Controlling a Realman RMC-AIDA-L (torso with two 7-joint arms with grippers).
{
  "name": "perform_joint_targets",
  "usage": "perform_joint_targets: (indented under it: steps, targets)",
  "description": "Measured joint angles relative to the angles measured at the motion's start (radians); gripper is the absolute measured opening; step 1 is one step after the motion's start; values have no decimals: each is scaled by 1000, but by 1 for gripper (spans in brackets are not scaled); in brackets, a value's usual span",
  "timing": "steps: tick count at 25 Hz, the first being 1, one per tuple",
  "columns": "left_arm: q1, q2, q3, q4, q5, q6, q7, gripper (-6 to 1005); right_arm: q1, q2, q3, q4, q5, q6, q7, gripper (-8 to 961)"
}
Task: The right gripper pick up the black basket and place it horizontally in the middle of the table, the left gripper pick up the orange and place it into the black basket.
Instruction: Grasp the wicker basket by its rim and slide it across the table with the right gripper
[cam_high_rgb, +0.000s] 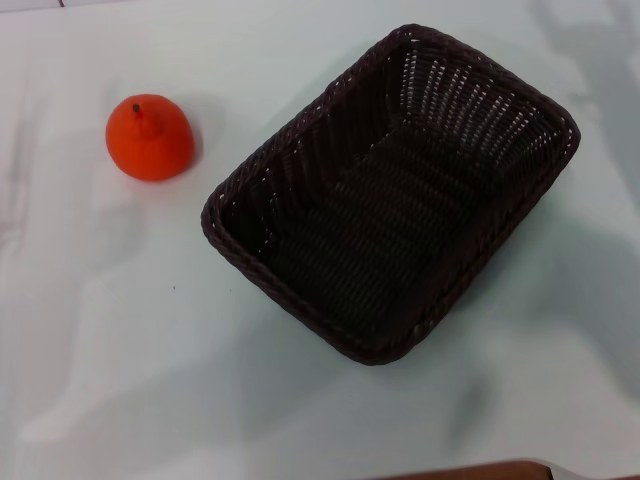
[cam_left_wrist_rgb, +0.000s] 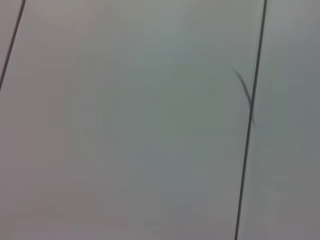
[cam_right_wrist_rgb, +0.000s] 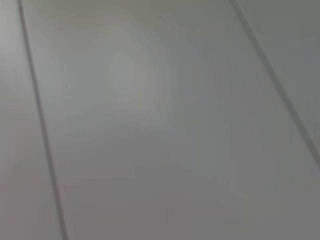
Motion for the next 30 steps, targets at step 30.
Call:
perform_joint_targets:
  steps: [30]
  targets:
    - [-11,3,-8,3,0,29,-6,705,261,-92,-606,-962,-1093,62,1544,902]
